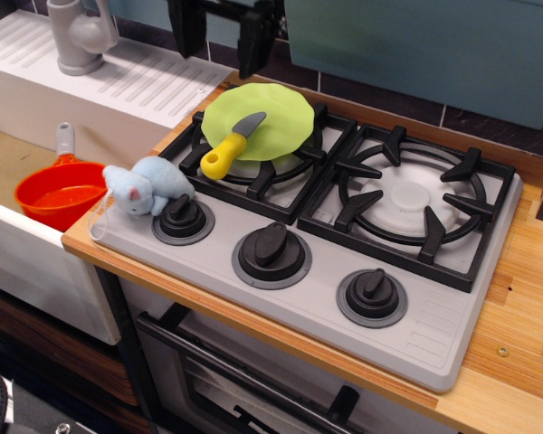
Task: End effector transition from object to object
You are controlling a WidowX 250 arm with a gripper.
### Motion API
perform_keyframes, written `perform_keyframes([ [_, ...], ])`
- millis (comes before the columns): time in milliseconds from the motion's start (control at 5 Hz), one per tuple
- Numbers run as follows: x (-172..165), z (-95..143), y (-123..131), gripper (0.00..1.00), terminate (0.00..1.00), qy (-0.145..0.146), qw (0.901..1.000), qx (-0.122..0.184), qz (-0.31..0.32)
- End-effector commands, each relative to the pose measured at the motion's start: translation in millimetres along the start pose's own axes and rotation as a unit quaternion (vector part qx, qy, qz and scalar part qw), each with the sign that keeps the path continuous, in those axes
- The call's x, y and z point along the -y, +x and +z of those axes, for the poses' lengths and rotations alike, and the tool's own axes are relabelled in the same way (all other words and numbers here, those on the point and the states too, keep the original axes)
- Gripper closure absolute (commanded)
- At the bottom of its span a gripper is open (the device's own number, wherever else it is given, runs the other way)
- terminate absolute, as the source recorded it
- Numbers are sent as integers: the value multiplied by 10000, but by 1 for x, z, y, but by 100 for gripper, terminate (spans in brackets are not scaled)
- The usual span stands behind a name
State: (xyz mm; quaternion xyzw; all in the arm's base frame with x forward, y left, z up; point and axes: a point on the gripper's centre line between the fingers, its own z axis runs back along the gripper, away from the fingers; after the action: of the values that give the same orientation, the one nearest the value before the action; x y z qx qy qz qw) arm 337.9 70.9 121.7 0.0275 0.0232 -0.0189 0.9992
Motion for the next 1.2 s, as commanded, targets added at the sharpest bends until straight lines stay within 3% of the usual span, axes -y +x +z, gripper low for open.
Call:
perform_keyframes([
  [0, -13, 29, -14, 0, 0, 63, 9986, 465, 237],
  [600, -22, -16, -42, 0, 0, -111, 9954, 855, 418],
  [1000, -42, -35, -51, 0, 0, -58, 9924, 1212, 190],
])
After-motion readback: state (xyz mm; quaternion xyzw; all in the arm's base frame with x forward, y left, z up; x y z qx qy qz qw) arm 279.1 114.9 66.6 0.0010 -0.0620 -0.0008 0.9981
